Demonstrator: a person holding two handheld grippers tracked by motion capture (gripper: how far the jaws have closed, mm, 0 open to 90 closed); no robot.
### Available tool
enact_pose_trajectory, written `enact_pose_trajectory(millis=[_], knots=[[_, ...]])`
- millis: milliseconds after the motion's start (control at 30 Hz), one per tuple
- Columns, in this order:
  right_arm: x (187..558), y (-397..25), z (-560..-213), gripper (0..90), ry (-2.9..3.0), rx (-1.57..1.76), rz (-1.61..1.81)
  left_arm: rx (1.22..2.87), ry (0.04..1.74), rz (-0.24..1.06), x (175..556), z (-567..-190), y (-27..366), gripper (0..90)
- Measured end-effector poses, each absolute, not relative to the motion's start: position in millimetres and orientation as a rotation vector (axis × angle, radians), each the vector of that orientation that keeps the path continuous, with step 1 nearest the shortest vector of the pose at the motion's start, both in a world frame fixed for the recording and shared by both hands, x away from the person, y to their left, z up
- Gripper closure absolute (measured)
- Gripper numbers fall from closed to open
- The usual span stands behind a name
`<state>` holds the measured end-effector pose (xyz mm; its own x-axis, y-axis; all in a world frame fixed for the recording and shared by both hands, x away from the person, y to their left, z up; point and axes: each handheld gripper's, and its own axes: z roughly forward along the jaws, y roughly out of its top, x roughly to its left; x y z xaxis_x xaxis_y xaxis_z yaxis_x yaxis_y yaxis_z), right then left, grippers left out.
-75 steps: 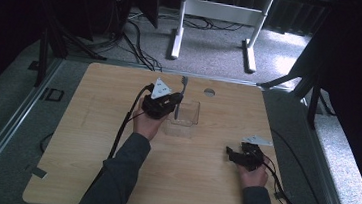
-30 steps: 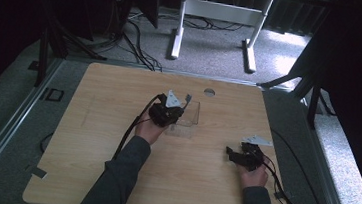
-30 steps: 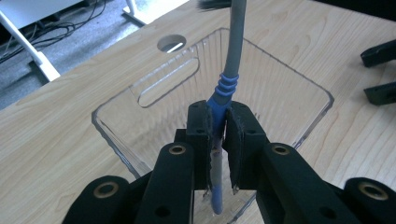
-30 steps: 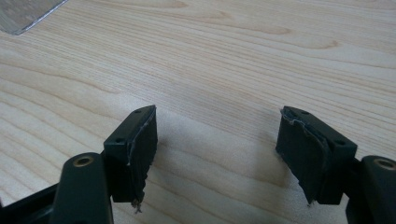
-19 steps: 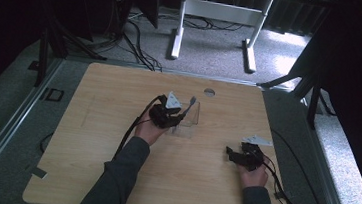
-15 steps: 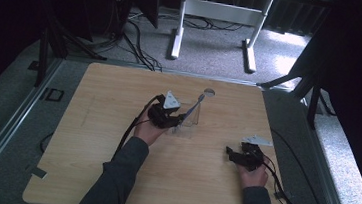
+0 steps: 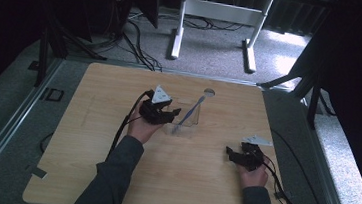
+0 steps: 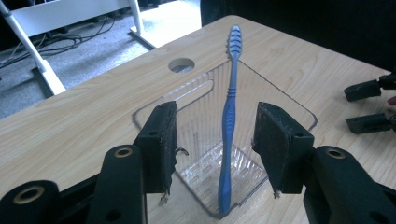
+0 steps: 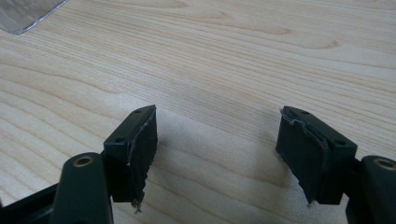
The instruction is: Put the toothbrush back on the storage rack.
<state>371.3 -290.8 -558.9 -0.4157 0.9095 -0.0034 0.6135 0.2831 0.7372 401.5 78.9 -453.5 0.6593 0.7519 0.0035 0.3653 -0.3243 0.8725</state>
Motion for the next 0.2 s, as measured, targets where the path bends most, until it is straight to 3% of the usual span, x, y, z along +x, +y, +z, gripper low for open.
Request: enact_pose_trajectory(millis=[200], knots=[[371.3, -290.8, -558.9, 28.5, 2.132, 1.369, 0.935, 1.901, 0.944, 0.505, 398.8, -457.8, 98.9, 43.9]])
